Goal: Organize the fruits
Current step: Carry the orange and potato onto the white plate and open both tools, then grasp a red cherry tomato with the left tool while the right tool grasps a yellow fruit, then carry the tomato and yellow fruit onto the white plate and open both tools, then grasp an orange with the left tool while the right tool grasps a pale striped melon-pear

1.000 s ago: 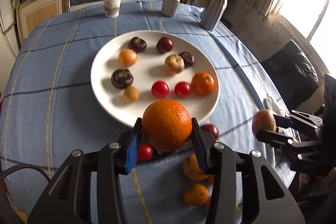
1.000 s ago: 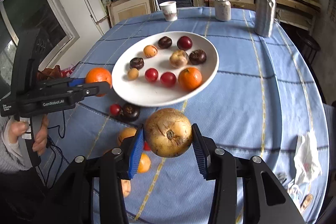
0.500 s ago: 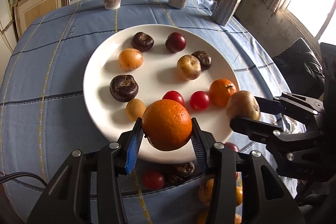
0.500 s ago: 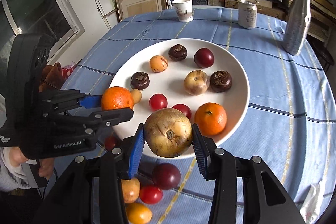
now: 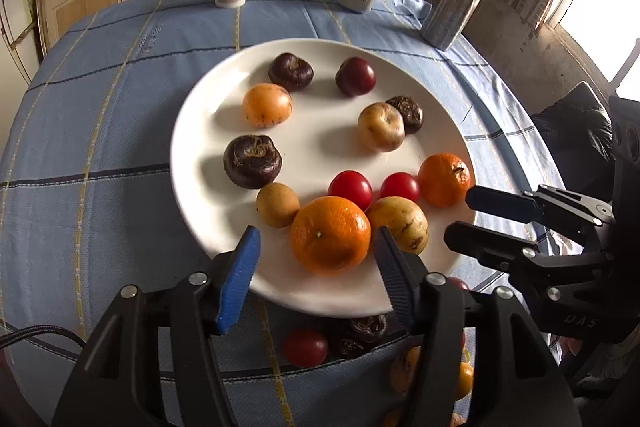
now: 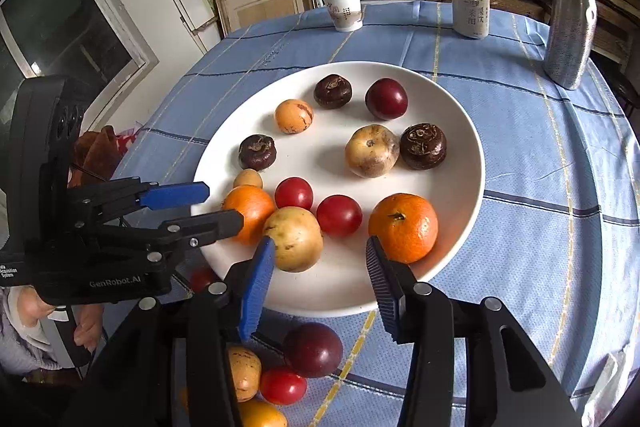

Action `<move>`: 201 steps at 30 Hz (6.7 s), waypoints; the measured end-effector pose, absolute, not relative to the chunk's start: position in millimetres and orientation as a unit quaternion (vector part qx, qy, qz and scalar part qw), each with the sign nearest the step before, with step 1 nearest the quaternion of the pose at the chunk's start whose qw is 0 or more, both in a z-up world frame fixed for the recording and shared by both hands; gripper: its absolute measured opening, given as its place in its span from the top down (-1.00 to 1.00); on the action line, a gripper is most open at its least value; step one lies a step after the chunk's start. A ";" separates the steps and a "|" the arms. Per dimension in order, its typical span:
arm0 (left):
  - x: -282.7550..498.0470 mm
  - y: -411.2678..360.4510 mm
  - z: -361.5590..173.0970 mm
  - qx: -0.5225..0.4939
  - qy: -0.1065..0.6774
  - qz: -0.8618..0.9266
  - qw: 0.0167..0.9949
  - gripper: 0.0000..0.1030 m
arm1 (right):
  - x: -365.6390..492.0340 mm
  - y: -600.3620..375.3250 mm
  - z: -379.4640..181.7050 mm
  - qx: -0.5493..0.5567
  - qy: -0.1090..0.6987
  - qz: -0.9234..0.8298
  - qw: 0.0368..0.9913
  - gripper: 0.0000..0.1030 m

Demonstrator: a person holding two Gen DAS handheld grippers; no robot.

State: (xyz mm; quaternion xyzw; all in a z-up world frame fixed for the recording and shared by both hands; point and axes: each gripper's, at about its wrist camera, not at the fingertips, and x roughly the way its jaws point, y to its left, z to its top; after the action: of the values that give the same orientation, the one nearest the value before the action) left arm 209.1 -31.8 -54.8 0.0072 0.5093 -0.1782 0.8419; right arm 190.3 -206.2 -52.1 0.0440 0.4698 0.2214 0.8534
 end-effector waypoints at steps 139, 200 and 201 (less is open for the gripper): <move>167.7 11.6 -27.0 0.017 0.467 -0.170 0.868 0.52 | 114.0 -247.8 -36.8 0.051 0.479 0.195 0.854 0.25; 144.7 0.0 -54.8 0.026 0.503 -0.131 0.854 -0.55 | 98.5 -252.4 -37.5 0.090 0.466 0.152 0.867 -0.21; 140.7 0.3 -56.4 0.027 0.504 -0.131 0.853 -0.56 | 93.8 -252.6 -38.8 0.090 0.468 0.151 0.866 -0.21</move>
State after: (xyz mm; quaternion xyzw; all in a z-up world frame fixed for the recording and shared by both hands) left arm 140.7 0.3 -56.4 0.0273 0.5043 -0.1313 0.8530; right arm 93.8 -252.6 -38.8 0.0904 0.4677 0.1506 0.8663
